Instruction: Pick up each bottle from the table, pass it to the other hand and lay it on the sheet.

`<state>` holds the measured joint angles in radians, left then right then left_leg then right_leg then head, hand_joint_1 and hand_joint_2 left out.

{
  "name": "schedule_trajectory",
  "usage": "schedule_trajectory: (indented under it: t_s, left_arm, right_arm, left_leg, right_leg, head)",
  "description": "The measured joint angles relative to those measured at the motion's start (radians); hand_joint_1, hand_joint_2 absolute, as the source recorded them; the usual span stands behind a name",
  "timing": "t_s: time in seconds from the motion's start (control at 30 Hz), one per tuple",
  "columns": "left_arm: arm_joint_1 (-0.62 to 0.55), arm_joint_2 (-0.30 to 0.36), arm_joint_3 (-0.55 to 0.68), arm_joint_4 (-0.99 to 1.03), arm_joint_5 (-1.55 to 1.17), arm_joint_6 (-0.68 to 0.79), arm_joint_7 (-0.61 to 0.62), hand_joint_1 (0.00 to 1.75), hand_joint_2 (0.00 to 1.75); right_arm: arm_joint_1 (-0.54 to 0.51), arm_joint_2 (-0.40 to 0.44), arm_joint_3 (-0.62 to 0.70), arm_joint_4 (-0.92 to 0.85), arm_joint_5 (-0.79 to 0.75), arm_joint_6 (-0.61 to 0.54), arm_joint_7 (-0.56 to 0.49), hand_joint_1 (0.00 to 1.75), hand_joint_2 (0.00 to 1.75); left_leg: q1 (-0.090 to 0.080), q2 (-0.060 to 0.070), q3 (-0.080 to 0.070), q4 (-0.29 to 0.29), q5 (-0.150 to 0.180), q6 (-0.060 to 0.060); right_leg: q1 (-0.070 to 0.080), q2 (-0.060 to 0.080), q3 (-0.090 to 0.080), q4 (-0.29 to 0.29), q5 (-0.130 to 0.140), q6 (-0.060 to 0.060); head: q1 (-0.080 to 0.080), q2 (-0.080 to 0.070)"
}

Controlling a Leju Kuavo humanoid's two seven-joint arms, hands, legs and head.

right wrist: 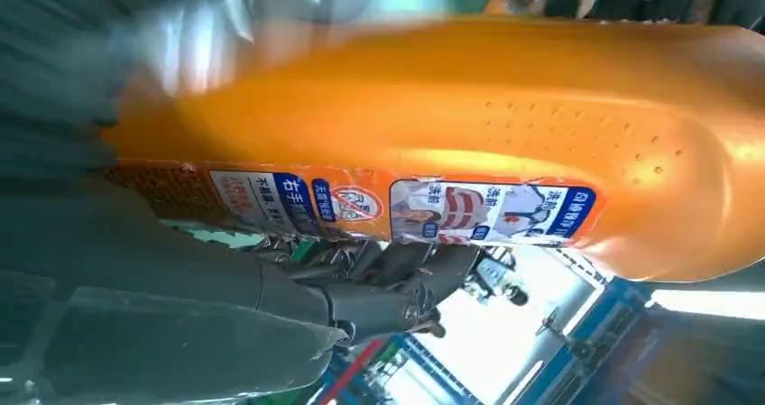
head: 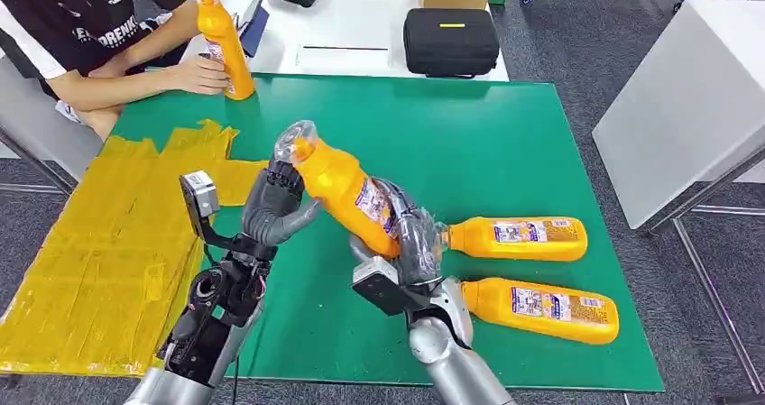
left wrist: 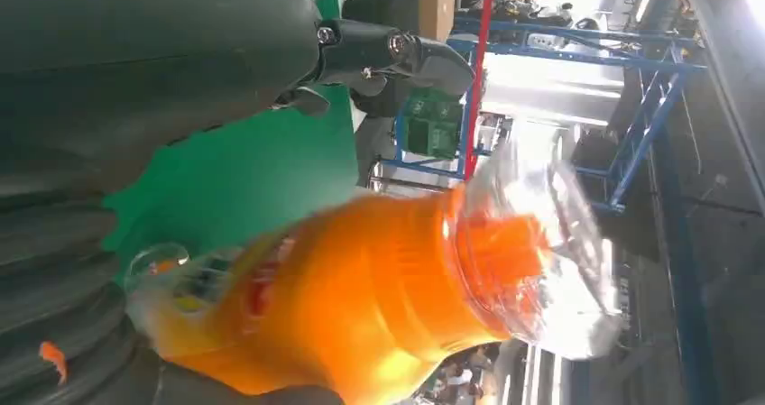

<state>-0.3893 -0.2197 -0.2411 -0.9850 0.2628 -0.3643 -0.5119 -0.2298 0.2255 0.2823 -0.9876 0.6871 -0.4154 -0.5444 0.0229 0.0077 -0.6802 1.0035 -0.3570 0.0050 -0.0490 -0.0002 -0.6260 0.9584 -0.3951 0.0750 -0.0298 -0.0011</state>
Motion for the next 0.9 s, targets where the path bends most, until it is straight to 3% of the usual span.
schedule_trajectory:
  t_s: [0.47, 0.9]
  left_arm:
    - [-0.005, -0.004, -0.007, 0.021, -0.002, 0.003, 0.0, 0.0, 1.75]
    - [-0.005, -0.006, -0.008, 0.032, 0.005, 0.003, 0.0, 0.0, 1.75]
  right_arm:
    - [-0.021, 0.007, 0.043, 0.04, 0.036, -0.029, 0.01, 1.75, 1.75]
    - [-0.113, 0.028, 0.121, 0.204, 0.134, -0.045, 0.102, 1.75, 1.75]
  left_leg:
    - [0.0, 0.0, 0.0, 0.0, 0.0, 0.0]
    - [0.0, 0.0, 0.0, 0.0, 0.0, 0.0]
  right_leg:
    - [0.0, 0.0, 0.0, 0.0, 0.0, 0.0]
    - [0.0, 0.0, 0.0, 0.0, 0.0, 0.0]
  head:
    - [0.0, 0.0]
    - [0.0, 0.0]
